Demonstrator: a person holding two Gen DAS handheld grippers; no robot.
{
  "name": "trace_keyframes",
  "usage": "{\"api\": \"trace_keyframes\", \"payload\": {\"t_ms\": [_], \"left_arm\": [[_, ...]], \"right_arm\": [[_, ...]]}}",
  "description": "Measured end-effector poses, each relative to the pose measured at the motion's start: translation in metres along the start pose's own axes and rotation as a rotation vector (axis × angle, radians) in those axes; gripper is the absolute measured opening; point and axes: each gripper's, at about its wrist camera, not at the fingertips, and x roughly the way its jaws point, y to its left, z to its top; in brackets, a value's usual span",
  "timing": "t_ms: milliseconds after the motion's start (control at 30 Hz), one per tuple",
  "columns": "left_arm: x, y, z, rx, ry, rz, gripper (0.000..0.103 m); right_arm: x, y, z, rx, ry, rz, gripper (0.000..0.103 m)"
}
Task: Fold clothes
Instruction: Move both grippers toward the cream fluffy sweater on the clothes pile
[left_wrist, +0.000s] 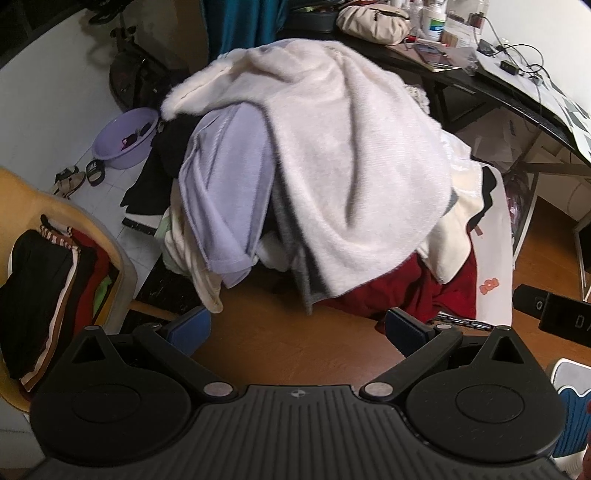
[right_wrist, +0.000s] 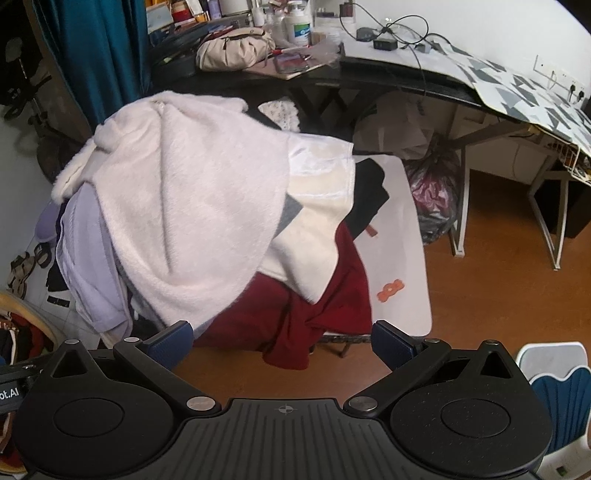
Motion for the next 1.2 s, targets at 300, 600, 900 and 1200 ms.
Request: {"api": "trace_keyframes", "payload": {"t_ms": [300, 600, 900, 1200], "left_arm": [[0.011, 0.055, -0.002, -0.087, 0.026, 0.014, 0.102], [0.028, 0.09, 0.01, -0.181, 0.12, -0.025, 0.102], [0.045, 0.106, 0.044, -0.164, -0.028, 0.029, 0.102], [0.092, 0.101, 0.118, -0.056, -0.03, -0.013, 0.102]], "right_arm": [[0.017, 0.053, 0.001, -0.038, 0.025, 0.018, 0.102], [0.024, 0.069, 0.02, -0.037, -0.041, 0.065, 0.102], [0.062, 0.091, 0.06, -0.084, -0.068, 0.034, 0.102], [0.125, 0.109, 0.127, -0.148, -0.076, 0.023, 0.102]]}}
